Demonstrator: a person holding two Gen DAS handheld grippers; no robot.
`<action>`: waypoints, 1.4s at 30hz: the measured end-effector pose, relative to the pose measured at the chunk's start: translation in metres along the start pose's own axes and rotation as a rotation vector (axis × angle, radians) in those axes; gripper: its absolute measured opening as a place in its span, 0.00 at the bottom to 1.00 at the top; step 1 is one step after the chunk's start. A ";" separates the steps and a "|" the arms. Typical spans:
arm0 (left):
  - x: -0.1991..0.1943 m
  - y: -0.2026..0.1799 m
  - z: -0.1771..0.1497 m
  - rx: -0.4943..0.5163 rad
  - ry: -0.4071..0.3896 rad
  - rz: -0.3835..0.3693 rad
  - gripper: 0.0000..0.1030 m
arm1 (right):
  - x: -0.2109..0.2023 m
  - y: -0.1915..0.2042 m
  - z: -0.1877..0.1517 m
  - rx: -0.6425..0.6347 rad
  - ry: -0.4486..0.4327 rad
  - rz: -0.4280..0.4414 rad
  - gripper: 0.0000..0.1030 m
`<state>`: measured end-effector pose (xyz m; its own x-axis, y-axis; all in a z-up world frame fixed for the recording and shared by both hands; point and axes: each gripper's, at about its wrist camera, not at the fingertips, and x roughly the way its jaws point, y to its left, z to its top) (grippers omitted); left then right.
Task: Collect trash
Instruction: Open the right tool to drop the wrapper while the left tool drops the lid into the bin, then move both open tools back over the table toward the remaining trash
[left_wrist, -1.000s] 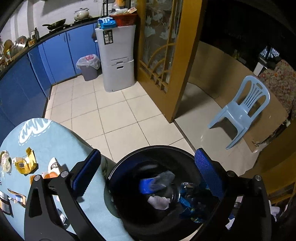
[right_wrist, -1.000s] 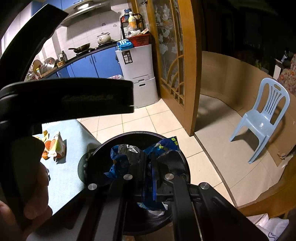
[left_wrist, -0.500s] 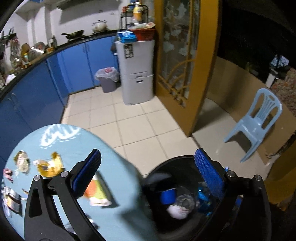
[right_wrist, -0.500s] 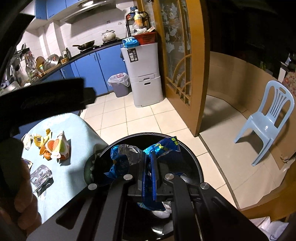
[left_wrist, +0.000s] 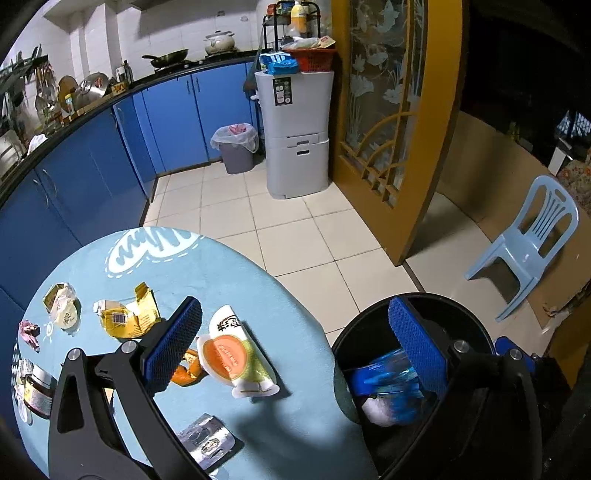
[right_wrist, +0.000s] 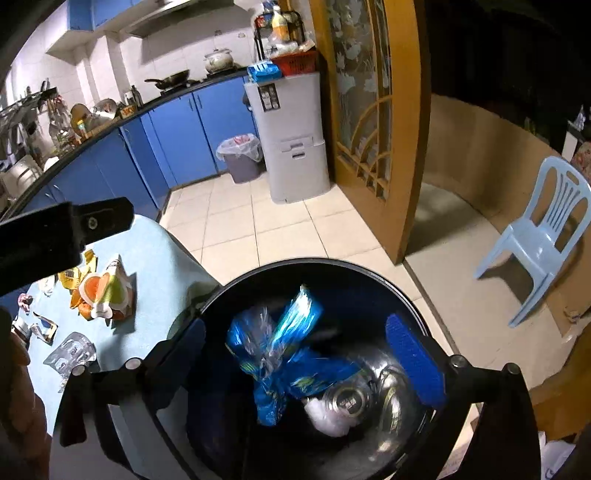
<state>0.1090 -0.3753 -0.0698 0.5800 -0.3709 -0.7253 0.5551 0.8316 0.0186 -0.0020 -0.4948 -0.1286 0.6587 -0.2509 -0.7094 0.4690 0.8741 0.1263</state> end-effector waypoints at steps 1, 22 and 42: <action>0.000 0.001 0.000 -0.002 0.000 -0.003 0.97 | 0.001 0.001 0.000 -0.005 0.003 -0.003 0.93; -0.014 0.013 -0.003 -0.024 -0.013 -0.032 0.97 | -0.007 0.018 -0.003 -0.012 0.001 -0.006 0.93; -0.061 0.097 -0.032 -0.122 -0.050 0.017 0.97 | -0.038 0.108 -0.008 -0.116 -0.019 0.070 0.93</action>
<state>0.1087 -0.2585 -0.0462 0.6193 -0.3737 -0.6905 0.4702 0.8808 -0.0550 0.0193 -0.3872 -0.0939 0.6991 -0.1945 -0.6880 0.3510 0.9317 0.0933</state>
